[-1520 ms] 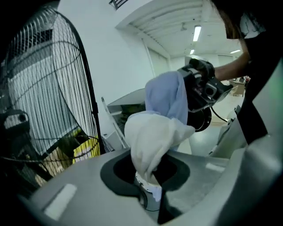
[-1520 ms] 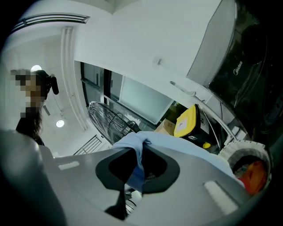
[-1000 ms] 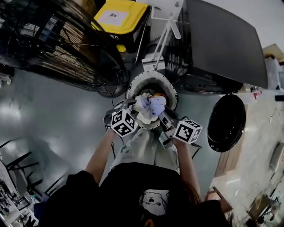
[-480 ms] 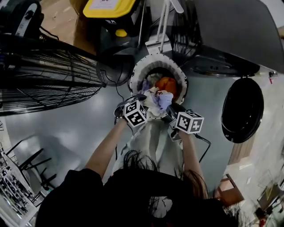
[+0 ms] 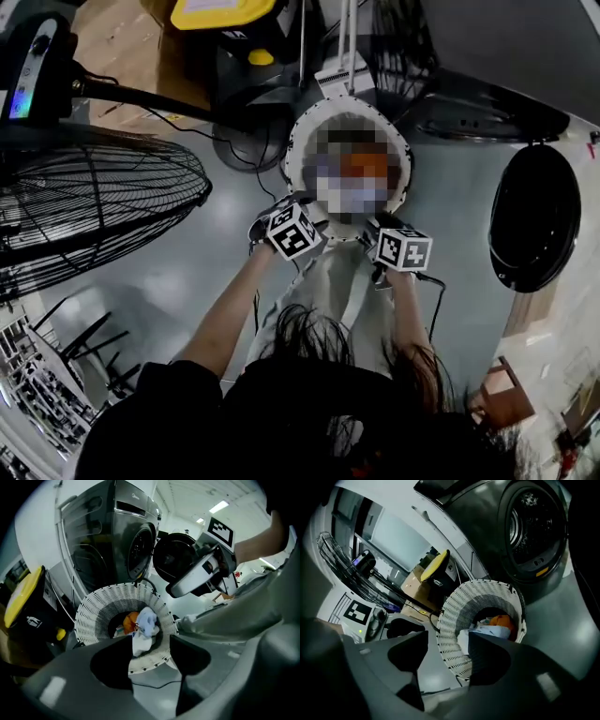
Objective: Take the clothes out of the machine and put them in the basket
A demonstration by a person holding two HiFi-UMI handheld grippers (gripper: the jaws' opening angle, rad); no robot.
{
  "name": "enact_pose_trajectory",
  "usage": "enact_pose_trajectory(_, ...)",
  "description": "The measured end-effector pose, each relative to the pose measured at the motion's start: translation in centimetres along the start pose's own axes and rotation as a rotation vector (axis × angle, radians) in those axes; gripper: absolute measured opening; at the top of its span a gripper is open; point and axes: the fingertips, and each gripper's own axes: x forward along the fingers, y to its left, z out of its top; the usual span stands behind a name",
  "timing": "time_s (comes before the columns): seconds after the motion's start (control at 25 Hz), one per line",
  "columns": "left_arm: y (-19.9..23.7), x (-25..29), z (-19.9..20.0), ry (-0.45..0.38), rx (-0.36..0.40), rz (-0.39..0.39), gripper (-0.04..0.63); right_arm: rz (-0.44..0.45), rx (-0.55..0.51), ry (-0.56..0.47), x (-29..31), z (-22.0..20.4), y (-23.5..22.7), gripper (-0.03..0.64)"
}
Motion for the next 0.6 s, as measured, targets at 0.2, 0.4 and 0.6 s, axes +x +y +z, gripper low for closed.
enact_pose_trajectory(0.2, 0.6, -2.1, 0.9, -0.062, -0.023, 0.046, 0.244, 0.030, -0.035, -0.039, -0.7, 1.1, 1.5, 0.290)
enact_pose_trajectory(0.4, 0.8, -3.8, 2.8, -0.122, -0.032, 0.086, 0.244, 0.040, -0.056, -0.101, -2.3, 3.3, 2.6, 0.270)
enact_pose_trajectory(0.6, -0.6, -6.2, 4.8, -0.176, -0.047, 0.089, 0.238, 0.036, -0.064, -0.168, -6.0, 5.0, 4.2, 0.256)
